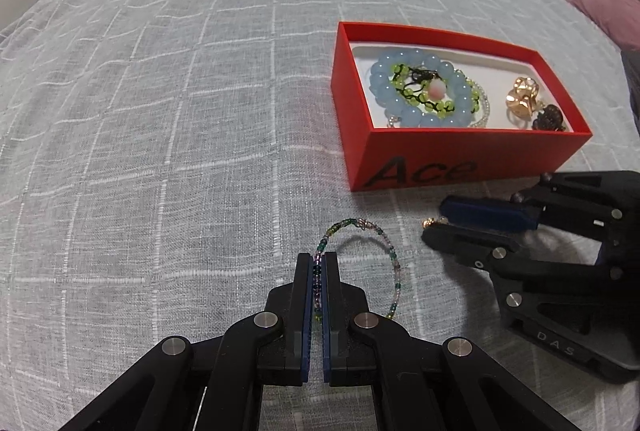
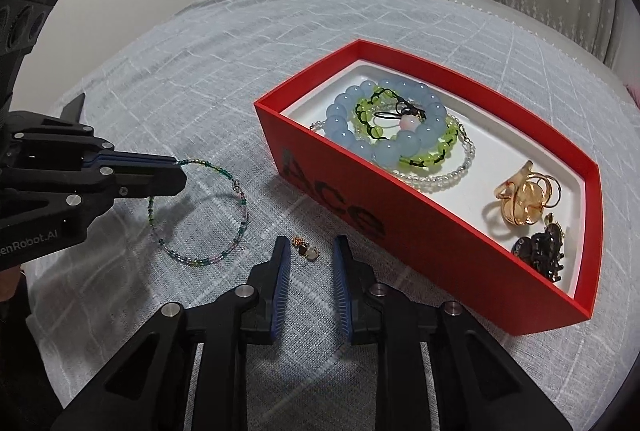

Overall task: Organize jewelry
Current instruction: 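Grasp the thin multicolour seed-bead bracelet with the left tool, then carry the seed-bead bracelet into the red box and open the left tool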

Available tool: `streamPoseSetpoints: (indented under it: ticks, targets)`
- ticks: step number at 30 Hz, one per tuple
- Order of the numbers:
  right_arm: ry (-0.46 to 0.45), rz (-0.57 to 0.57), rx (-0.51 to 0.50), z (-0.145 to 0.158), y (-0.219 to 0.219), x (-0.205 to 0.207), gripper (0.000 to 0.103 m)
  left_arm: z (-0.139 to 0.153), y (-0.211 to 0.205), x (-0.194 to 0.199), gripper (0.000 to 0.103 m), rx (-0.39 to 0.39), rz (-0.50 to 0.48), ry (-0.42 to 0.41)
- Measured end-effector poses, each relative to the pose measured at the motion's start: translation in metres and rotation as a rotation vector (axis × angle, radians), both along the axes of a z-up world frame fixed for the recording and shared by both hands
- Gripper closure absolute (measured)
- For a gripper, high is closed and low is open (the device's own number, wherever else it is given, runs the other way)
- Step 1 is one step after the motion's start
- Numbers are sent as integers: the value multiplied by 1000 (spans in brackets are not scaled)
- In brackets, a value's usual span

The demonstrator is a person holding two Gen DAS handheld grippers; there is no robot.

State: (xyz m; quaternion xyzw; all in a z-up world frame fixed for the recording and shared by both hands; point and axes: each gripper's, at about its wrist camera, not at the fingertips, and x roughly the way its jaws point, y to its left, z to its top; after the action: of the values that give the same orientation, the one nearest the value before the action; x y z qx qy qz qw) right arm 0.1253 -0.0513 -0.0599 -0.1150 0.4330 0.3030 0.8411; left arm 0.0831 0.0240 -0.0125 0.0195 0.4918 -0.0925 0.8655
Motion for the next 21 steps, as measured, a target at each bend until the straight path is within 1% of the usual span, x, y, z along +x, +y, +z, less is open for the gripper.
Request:
streamPoseSetpoints:
  ticks: [1,2,3,9,12,17,21]
  targets:
    - [-3,8,0,0,1,-1,87,0,0,1,103,0,0,-1]
    - [-8,13,-4,0,1,-3,92,1,-1,0,103,0,0,-1]
    - [-14,17,-10,0,3,-5,94,2,-1,1,103,-1,-2,-3]
    - [-27,27,-5,8,6,-10,94,12,0,0,103,-26,-17,-34]
    - [-8,24,-7,14,3,-12,94,17,1,-1,103,-41,-25,-52]
    - [16,24,11,30,-6,-18,94,30,-1,-7,103,-70,-44,-83]
    - [24,6,48,45,-20,-22,94,41,-8,-13,103,-95,-60,-113]
